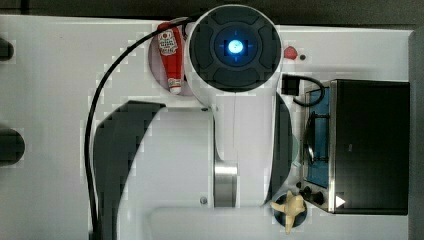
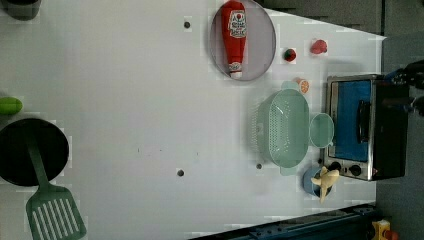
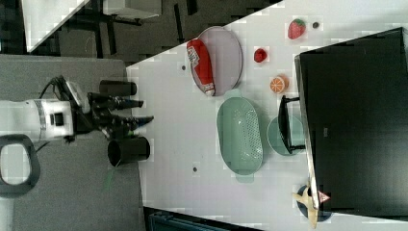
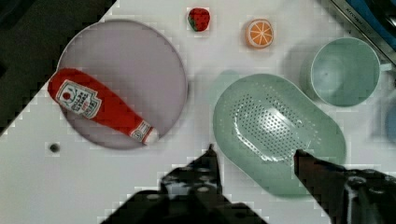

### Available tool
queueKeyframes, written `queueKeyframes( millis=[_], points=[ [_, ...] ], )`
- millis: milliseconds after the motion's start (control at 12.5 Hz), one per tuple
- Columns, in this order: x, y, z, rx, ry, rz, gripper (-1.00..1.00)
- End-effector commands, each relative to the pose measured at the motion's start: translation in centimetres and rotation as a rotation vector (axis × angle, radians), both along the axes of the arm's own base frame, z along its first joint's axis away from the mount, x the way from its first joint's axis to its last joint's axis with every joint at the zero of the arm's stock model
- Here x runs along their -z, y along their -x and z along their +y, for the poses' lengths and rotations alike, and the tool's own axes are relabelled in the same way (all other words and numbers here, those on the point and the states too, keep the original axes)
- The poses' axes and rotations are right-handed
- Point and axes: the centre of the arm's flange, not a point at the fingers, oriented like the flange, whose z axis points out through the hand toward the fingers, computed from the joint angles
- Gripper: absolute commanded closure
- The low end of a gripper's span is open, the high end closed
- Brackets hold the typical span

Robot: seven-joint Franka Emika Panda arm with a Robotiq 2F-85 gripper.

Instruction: Drag strainer right to left.

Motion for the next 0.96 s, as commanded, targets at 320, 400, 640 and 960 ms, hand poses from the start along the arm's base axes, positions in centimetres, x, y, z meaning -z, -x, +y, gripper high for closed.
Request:
queueKeyframes(
  millis=[320,400,640,960],
  points=[
    [-6.3,13.7,-2.9,0.124,-0.026,0.031,-1.00],
    [-5.1,13.2,-2.9,0.124,-0.025,0.036,-1.00],
    [1.6,10.6,-2.7,0.138,-0.021,0.038,-1.00],
    [14.7,8.5,-2.6,0.217,-0.014,0.047,-1.00]
  ],
)
